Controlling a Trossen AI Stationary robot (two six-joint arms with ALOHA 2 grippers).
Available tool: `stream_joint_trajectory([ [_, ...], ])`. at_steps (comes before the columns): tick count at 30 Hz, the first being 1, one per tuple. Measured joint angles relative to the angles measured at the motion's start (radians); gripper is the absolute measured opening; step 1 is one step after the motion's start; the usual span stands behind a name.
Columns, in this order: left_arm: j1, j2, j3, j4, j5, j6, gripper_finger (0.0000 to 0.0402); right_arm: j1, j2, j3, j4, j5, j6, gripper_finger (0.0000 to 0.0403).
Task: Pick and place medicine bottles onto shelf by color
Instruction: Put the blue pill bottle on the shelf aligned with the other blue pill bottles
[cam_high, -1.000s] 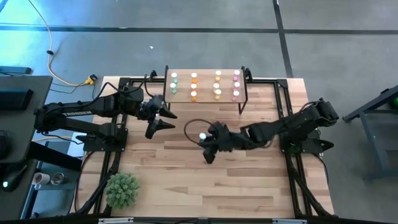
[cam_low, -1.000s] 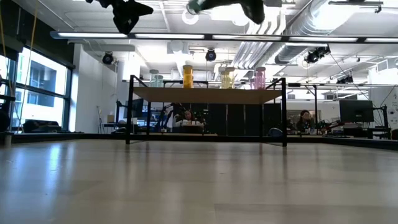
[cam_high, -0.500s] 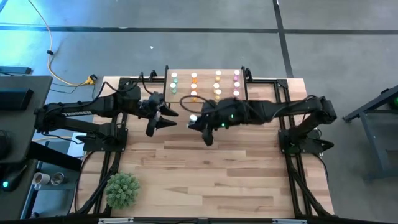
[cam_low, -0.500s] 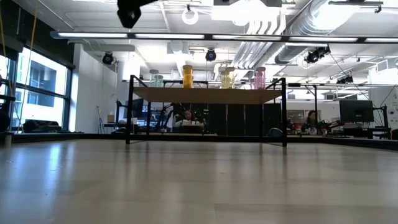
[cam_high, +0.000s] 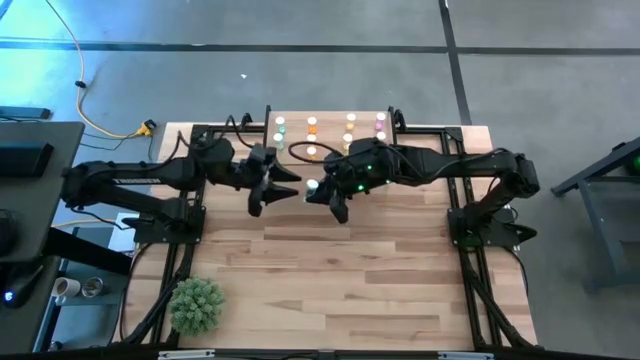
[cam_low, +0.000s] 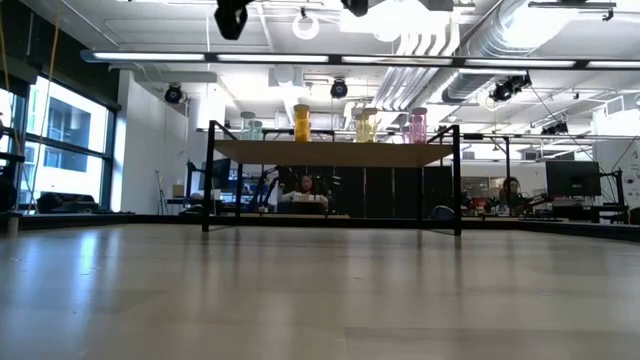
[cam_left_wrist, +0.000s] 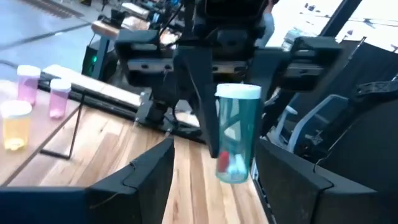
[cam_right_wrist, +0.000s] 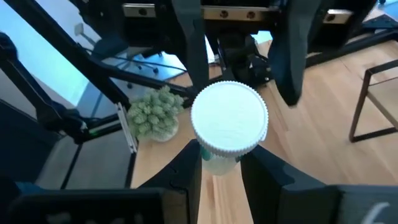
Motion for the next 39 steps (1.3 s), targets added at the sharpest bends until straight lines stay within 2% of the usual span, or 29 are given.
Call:
stream_joint_trajectory([
  [10,-0.005,0.103,0.0,0.117,0.001,-0.025,0.0211,-0.004,0.022,-0.001,-0.01,-0.001,-0.028,0.0083],
  [25,-0.007,0.13,0.0,0.143,-0.033,-0.02,0.0208,-0.005,0.025,-0.001,-0.021,0.002,-0.022,0.0083],
  [39,-0.039,0.131,0.0,0.16,-0.045,0.044,0.0109,-0.004,0.025,-0.002,-0.028,-0.001,-0.02,0.0083],
])
